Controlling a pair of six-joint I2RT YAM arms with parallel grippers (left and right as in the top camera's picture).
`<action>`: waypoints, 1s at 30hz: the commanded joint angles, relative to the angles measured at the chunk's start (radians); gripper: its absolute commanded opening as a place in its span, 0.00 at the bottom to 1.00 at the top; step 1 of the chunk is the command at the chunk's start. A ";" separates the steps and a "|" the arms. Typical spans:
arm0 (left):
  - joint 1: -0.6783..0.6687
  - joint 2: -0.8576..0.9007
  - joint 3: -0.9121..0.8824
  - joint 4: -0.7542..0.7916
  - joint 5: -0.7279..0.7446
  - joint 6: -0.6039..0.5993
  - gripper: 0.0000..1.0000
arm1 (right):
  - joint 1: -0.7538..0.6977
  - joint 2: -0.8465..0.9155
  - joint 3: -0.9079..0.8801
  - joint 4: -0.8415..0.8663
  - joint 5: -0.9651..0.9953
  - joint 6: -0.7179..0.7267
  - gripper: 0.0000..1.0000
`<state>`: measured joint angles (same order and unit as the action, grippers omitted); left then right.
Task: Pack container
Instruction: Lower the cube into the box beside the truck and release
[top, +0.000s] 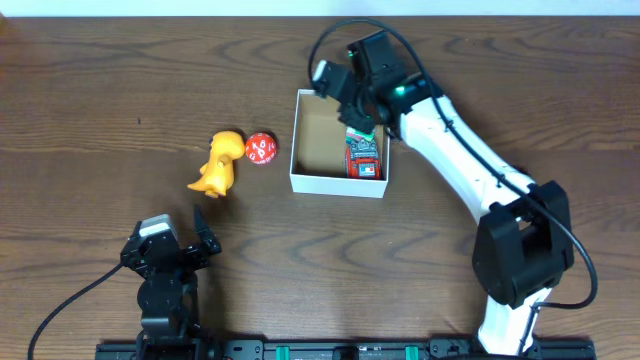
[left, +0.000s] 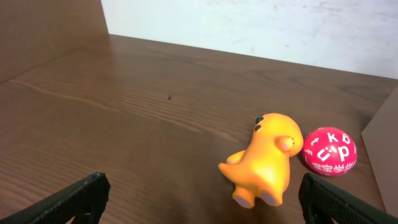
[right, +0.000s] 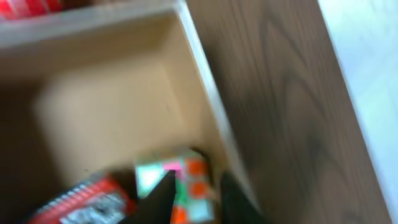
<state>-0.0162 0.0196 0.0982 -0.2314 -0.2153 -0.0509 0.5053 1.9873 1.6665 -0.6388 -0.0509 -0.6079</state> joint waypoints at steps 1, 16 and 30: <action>-0.003 0.000 -0.017 -0.026 -0.002 0.010 0.98 | 0.032 -0.010 0.014 -0.008 -0.125 0.161 0.05; -0.003 0.000 -0.017 -0.026 -0.002 0.010 0.98 | 0.047 0.129 0.005 0.016 -0.116 0.256 0.01; -0.003 0.000 -0.017 -0.026 -0.002 0.010 0.98 | 0.045 0.154 0.005 0.059 0.090 0.282 0.01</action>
<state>-0.0162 0.0196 0.0982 -0.2314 -0.2153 -0.0509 0.5491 2.1483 1.6657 -0.5804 -0.0303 -0.3466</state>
